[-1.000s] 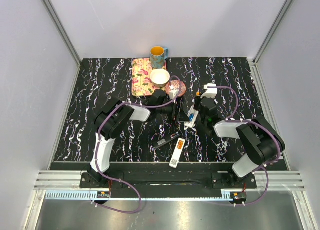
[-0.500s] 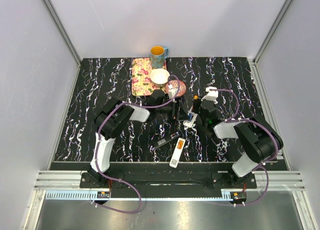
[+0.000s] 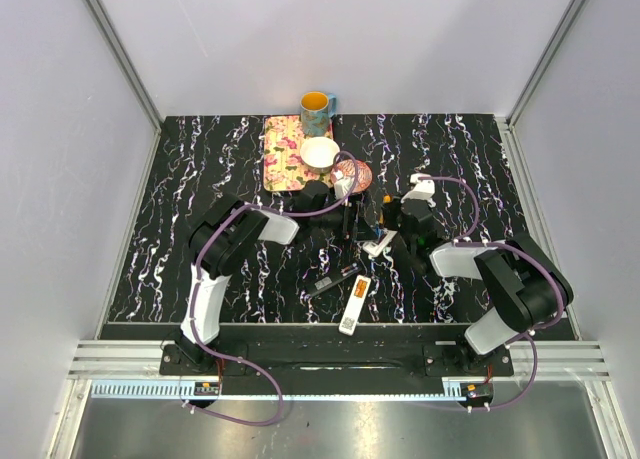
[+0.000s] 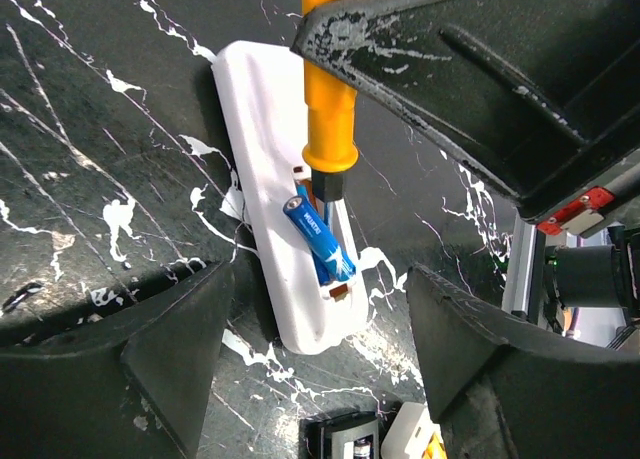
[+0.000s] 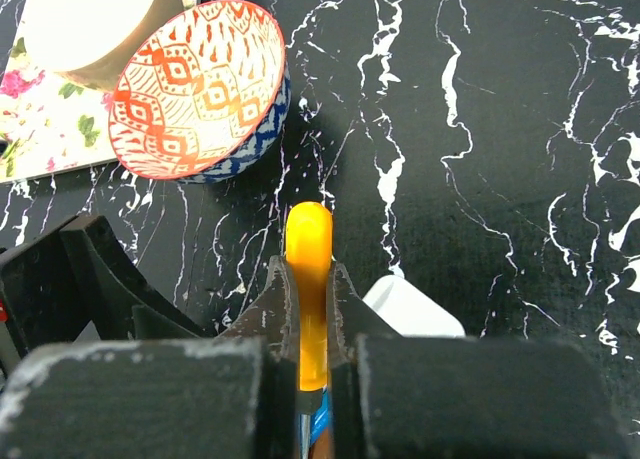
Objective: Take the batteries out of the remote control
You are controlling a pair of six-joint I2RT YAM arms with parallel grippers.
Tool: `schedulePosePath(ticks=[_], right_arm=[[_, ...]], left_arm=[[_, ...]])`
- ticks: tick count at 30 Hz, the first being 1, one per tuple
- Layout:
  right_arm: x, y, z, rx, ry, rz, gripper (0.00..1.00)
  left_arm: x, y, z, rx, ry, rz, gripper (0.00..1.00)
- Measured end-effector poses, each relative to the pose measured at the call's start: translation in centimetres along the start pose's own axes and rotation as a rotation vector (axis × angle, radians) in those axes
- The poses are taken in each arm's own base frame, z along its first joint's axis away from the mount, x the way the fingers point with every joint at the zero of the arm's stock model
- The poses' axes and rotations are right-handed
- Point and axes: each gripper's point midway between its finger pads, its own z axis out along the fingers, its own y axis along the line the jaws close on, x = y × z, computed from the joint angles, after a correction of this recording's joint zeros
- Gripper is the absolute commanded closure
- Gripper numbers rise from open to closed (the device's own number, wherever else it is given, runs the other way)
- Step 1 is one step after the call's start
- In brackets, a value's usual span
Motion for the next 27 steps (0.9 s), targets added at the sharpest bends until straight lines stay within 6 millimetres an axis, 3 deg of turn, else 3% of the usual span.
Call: schedulePosePath(ticks=[13, 27], right_arm=[[-0.6, 1.2, -0.4, -0.043, 0.013, 0.016, 1.00], [-1.8, 2.3, -0.4, -0.090, -0.024, 0.048, 1.00]], left_arm=[[-0.4, 1.1, -1.1, -0.035, -0.023, 0.006, 0.26], [-0.1, 0.8, -2.1, -0.037, -0.020, 0.025, 0.25]])
